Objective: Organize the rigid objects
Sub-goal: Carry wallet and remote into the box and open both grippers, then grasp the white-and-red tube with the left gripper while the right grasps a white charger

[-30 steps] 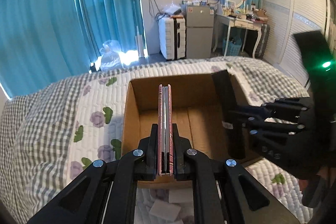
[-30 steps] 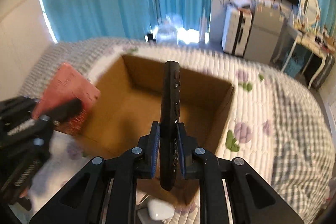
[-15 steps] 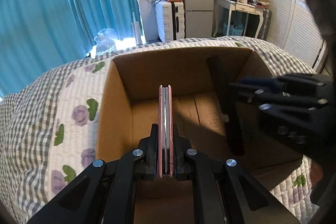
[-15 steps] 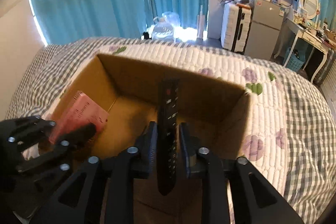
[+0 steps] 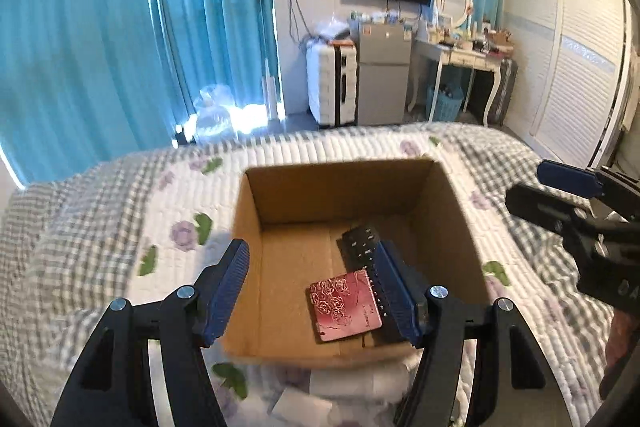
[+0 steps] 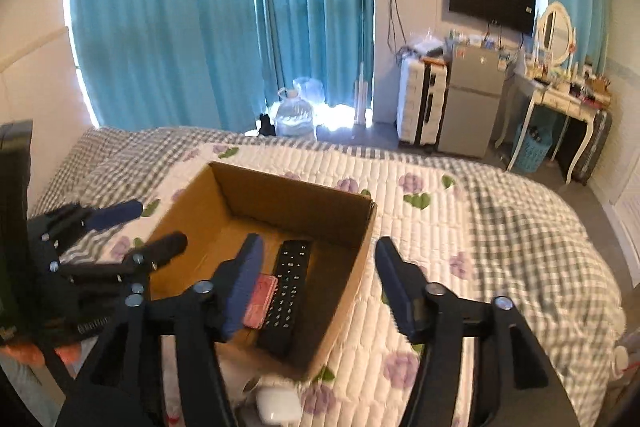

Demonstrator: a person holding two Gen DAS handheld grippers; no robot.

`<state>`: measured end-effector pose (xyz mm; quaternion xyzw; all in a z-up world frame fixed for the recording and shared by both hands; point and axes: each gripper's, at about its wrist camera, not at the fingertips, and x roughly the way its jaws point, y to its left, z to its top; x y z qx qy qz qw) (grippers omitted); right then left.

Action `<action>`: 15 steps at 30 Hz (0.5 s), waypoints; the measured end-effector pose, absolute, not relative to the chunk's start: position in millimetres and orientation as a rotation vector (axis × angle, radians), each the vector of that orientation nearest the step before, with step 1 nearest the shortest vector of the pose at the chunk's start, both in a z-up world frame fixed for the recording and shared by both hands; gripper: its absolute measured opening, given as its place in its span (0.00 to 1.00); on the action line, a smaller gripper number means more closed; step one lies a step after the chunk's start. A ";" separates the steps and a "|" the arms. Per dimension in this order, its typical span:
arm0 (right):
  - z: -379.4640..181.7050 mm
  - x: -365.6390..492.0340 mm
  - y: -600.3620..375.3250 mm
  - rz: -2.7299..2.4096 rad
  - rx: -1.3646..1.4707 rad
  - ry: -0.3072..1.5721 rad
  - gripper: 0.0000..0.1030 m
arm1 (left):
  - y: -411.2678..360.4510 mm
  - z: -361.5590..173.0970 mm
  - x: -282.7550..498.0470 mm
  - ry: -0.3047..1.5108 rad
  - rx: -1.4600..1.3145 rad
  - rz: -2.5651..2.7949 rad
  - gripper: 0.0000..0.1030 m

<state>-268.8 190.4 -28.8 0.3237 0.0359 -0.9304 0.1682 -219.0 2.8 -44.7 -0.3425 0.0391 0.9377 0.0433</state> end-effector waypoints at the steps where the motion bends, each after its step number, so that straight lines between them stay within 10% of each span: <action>1: -21.0 -256.5 191.4 -2.649 0.907 0.109 0.67 | 2.4 -36.7 -209.9 0.125 -1.032 2.877 0.66; 7: 15.0 -186.9 191.0 -2.667 0.813 0.167 0.92 | -4.5 -5.6 -149.8 0.093 -0.947 2.896 0.72; 15: -13.2 -136.4 176.1 -2.658 0.814 0.225 1.00 | -19.4 -36.5 -110.3 -0.005 -1.001 2.926 0.74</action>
